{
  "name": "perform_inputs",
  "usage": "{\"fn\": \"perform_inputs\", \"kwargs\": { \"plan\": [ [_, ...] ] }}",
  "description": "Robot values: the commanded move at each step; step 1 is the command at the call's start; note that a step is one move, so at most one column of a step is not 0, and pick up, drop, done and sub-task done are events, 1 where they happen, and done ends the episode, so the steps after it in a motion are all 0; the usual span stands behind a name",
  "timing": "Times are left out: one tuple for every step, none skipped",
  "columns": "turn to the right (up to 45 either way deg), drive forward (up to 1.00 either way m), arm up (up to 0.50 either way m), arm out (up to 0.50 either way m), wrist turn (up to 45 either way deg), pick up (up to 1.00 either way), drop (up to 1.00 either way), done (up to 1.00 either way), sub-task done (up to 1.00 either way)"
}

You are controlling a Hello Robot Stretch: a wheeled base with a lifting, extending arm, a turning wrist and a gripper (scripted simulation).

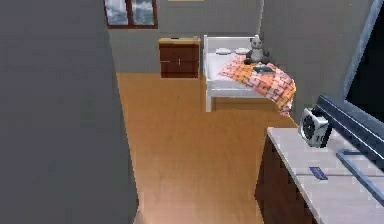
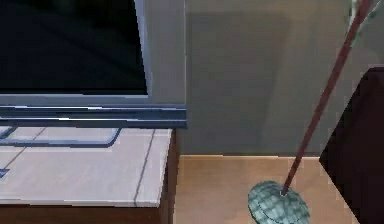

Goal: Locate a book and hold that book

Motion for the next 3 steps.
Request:
{"fn": "perform_inputs", "kwargs": {
  "plan": [
    [0.0,1.0,0.0,0.0,0.0,0.0,0.0,0.0,0.0],
    [6.0,0.0,0.0,0.0,0.0,0.0,0.0,0.0,0.0],
    [0.0,0.5,0.0,0.0,0.0,0.0,0.0,0.0,0.0]
  ]
}}
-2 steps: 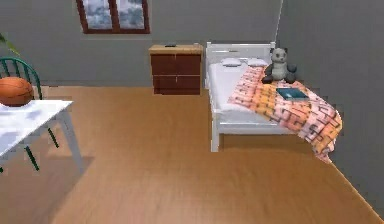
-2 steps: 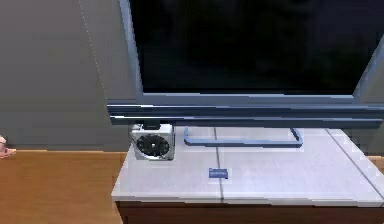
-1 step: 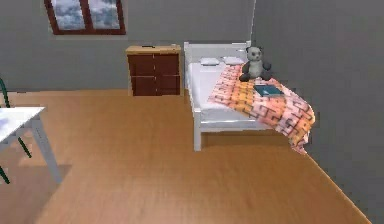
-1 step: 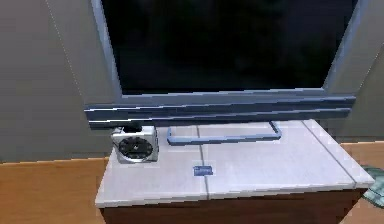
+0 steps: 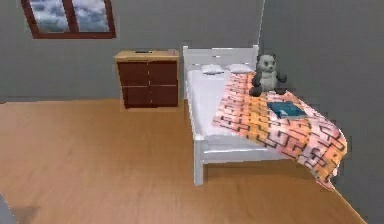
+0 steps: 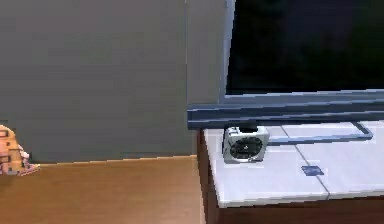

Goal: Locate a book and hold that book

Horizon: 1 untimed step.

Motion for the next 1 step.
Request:
{"fn": "perform_inputs", "kwargs": {
  "plan": [
    [9.0,0.0,0.0,0.0,0.0,0.0,0.0,0.0,0.0]
  ]
}}
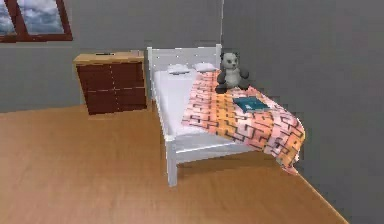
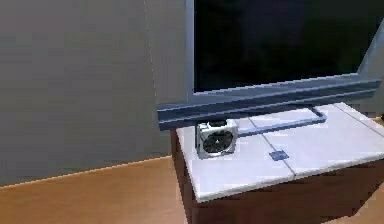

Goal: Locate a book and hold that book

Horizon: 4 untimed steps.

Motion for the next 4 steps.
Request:
{"fn": "perform_inputs", "kwargs": {
  "plan": [
    [0.0,1.0,0.0,0.0,0.0,0.0,0.0,0.0,0.0],
    [-45.0,0.0,0.0,0.0,0.0,0.0,0.0,0.0,0.0],
    [-9.0,0.0,0.0,0.0,0.0,0.0,0.0,0.0,0.0],
    [45.0,0.0,0.0,0.0,0.0,0.0,0.0,0.0,0.0]
  ]
}}
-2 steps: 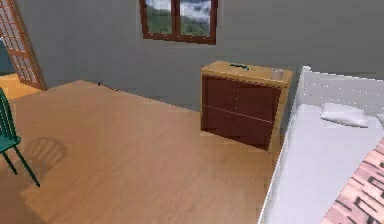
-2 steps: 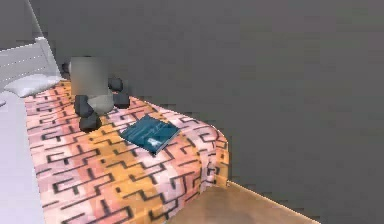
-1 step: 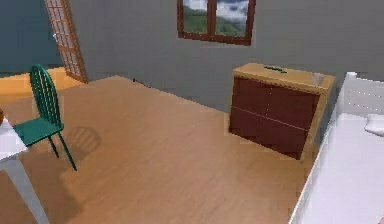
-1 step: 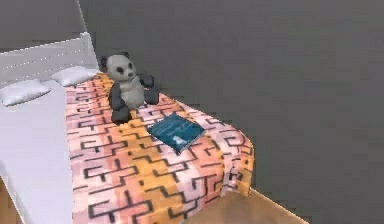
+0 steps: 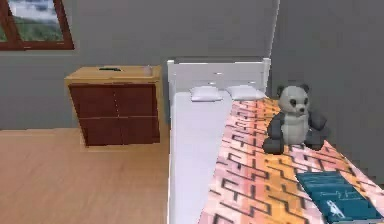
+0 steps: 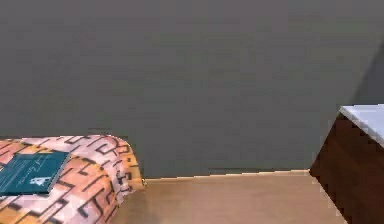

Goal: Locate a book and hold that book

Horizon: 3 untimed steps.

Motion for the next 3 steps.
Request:
{"fn": "perform_inputs", "kwargs": {
  "plan": [
    [45.0,0.0,0.0,0.0,0.0,0.0,0.0,0.0,0.0],
    [36.0,0.0,0.0,0.0,0.0,0.0,0.0,0.0,0.0],
    [0.0,0.85,0.0,0.0,0.0,0.0,0.0,0.0,0.0]
  ]
}}
